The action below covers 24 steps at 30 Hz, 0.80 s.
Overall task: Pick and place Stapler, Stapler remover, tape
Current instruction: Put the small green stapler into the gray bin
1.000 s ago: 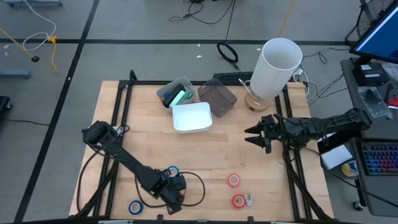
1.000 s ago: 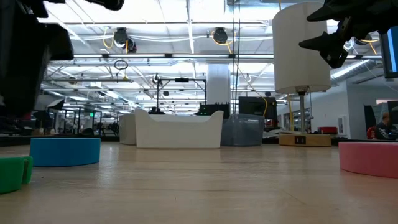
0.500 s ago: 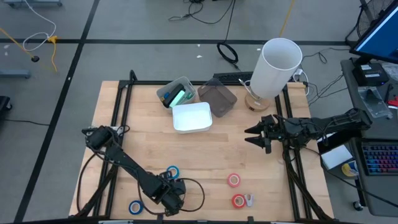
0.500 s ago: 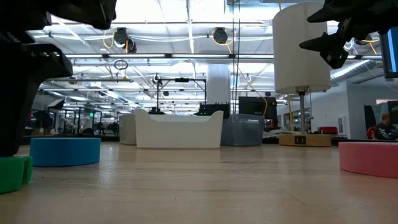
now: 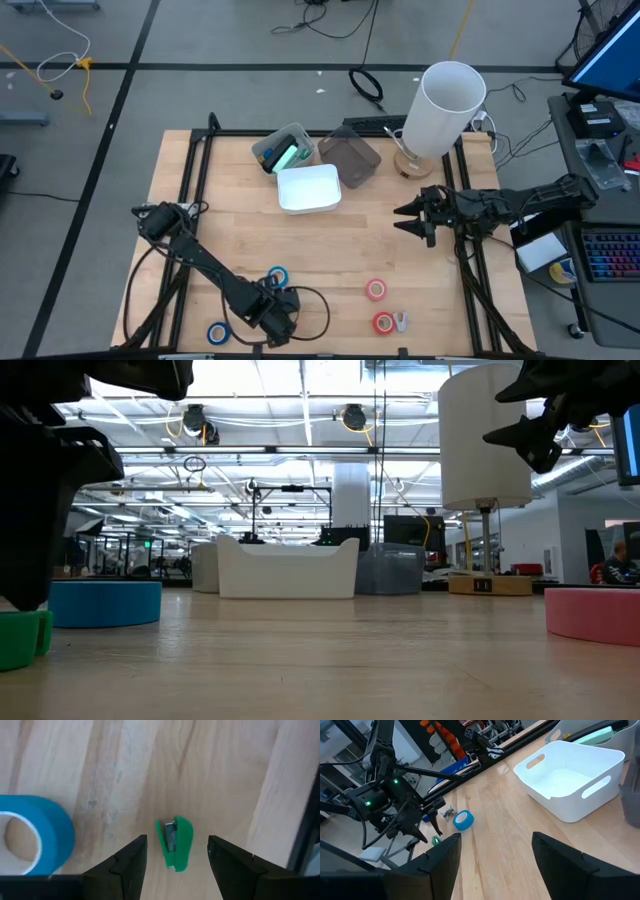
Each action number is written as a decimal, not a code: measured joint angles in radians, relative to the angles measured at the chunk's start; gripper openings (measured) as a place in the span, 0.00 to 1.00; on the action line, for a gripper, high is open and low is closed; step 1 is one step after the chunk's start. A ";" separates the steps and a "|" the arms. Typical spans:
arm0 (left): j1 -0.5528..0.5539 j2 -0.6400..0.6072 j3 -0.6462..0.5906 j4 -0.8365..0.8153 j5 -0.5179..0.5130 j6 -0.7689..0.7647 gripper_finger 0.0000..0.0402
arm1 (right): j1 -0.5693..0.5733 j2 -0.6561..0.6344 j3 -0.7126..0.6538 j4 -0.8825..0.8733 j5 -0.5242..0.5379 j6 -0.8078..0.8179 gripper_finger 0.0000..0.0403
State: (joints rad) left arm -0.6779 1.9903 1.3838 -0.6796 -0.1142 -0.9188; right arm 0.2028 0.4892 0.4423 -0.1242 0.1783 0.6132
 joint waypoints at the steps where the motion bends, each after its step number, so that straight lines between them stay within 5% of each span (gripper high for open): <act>1: 0.001 0.000 0.000 0.003 0.004 0.000 0.52 | 0.000 0.000 0.000 0.000 0.000 0.000 0.59; 19: 0.034 0.091 0.006 0.019 0.057 -0.050 0.52 | 0.000 0.000 0.000 -0.015 0.000 0.003 0.59; 24: 0.043 0.092 0.005 0.013 0.064 -0.052 0.43 | 0.000 0.000 0.000 -0.016 0.000 0.003 0.59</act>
State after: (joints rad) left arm -0.6344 2.0824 1.3888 -0.6661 -0.0502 -0.9707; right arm 0.2031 0.4892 0.4423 -0.1398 0.1783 0.6163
